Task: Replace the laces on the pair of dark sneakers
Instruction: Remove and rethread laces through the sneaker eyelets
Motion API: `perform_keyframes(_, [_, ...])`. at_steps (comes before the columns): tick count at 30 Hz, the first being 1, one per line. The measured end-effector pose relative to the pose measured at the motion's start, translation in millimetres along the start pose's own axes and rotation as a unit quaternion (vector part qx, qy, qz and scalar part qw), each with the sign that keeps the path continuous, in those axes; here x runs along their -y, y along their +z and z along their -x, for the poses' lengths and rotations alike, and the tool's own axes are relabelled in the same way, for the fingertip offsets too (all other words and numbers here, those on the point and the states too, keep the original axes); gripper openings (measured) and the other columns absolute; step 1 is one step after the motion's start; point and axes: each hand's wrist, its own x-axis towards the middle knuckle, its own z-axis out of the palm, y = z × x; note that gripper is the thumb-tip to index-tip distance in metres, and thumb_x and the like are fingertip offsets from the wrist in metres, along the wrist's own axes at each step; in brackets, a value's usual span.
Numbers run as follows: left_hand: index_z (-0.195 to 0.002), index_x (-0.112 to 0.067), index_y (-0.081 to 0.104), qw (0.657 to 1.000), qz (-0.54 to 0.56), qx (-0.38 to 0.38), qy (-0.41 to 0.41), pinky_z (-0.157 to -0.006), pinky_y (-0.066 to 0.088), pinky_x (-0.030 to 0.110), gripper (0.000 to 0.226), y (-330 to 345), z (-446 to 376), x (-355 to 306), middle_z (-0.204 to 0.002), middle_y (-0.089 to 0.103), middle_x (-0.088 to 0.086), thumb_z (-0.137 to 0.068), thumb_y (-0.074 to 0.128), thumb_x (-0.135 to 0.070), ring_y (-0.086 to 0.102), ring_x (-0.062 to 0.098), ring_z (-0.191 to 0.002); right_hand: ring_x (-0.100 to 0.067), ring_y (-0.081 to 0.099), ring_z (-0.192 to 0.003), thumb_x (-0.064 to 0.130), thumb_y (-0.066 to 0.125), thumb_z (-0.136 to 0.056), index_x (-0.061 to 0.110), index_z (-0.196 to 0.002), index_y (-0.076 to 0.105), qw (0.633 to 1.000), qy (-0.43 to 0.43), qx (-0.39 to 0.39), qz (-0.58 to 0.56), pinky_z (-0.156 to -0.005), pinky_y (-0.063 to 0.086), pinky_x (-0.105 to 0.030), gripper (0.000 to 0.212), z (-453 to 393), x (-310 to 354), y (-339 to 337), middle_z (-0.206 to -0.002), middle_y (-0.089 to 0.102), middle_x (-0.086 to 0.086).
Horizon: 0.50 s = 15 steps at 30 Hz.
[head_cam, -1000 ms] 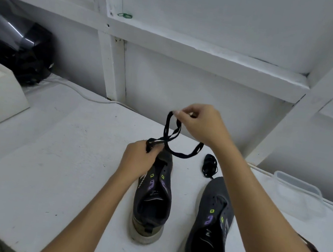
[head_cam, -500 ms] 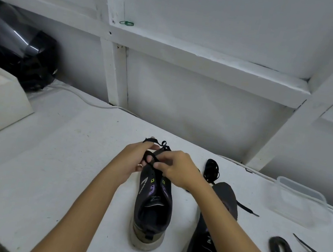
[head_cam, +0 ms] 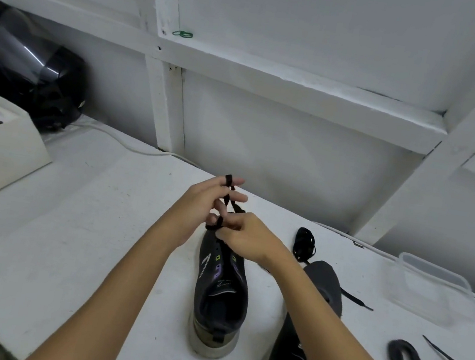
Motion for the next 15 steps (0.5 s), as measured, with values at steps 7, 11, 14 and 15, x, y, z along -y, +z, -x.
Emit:
perform_keyframes(7, [-0.132, -0.058, 0.054, 0.957, -0.283, 0.024, -0.061, -0.066, 0.041, 0.011, 0.038, -12, 5, 26, -0.097, 0.068, -0.022, -0.102, 0.043, -0.037, 0.060, 0.000, -0.070, -0.008, 0.073, -0.084, 0.035, 0.057, -0.102, 0.024, -0.098, 0.075, 0.996, 0.002, -0.021, -0.089, -0.076, 0.058, -0.031, 0.022, 6, -7, -17, -0.091, 0.078, 0.005])
perform_keyframes(11, [-0.116, -0.051, 0.066, 0.957, -0.276, 0.075, -0.037, -0.066, 0.042, 0.016, 0.023, -22, 15, 44, -0.093, 0.069, -0.020, -0.099, 0.058, -0.039, 0.055, -0.004, -0.063, -0.012, 0.075, -0.091, 0.034, 0.052, -0.105, 0.020, -0.102, 0.075, 0.986, 0.013, -0.016, -0.168, -0.071, 0.056, -0.027, 0.027, 16, -13, -31, -0.096, 0.078, 0.003])
perform_keyframes(14, [-0.097, -0.035, 0.074, 0.923, -0.380, 0.045, 0.031, -0.069, 0.042, 0.024, 0.012, -20, 17, 50, -0.087, 0.067, -0.012, -0.091, 0.071, -0.025, 0.055, 0.001, -0.067, -0.014, 0.074, -0.098, 0.043, 0.050, -0.105, 0.021, -0.096, 0.076, 0.980, 0.026, -0.027, -0.196, -0.071, 0.057, -0.029, 0.036, 21, -15, -33, -0.101, 0.077, 0.003])
perform_keyframes(15, [-0.096, -0.030, 0.077, 0.912, -0.406, 0.010, 0.058, -0.072, 0.044, 0.027, 0.011, -18, 17, 50, -0.085, 0.068, -0.011, -0.091, 0.072, -0.022, 0.057, 0.002, -0.072, -0.013, 0.073, -0.099, 0.044, 0.050, -0.105, 0.023, -0.091, 0.078, 0.980, 0.027, -0.036, -0.194, -0.073, 0.058, -0.030, 0.036, 21, -16, -33, -0.103, 0.077, 0.006])
